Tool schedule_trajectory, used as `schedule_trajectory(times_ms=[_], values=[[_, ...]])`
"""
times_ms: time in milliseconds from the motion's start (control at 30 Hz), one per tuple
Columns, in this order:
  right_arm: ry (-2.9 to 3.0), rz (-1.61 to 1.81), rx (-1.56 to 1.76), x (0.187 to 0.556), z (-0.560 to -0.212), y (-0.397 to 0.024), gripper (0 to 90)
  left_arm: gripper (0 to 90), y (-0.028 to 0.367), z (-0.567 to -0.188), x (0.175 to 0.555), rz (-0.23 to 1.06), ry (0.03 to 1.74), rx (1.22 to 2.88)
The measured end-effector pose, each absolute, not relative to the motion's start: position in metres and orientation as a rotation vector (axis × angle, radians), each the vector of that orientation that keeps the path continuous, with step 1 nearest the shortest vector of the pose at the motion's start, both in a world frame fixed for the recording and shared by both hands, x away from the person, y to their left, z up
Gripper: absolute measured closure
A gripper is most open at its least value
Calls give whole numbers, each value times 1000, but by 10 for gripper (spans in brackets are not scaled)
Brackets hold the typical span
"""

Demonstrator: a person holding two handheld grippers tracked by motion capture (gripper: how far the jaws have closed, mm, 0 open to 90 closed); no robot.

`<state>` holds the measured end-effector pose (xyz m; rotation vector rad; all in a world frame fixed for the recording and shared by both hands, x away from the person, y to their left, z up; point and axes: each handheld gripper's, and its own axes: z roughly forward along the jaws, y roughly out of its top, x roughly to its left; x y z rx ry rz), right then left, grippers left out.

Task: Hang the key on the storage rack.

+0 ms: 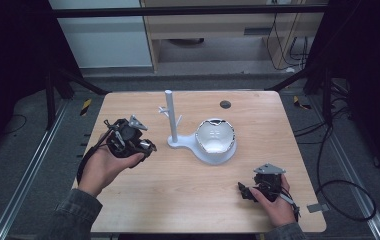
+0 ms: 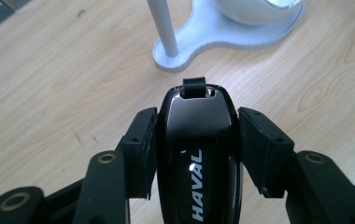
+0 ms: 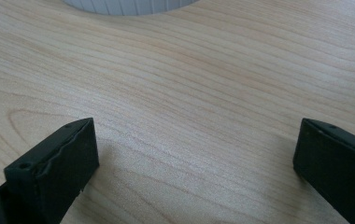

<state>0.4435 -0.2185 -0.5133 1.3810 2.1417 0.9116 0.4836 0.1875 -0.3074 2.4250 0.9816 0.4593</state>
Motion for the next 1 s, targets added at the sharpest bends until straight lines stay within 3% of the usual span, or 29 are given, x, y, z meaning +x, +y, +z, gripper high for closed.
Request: schedule_trajectory(times_ms=[1000], values=[[2142,912,1381,443,-513,-218,5,492,180,-240,513,555,968,2345]])
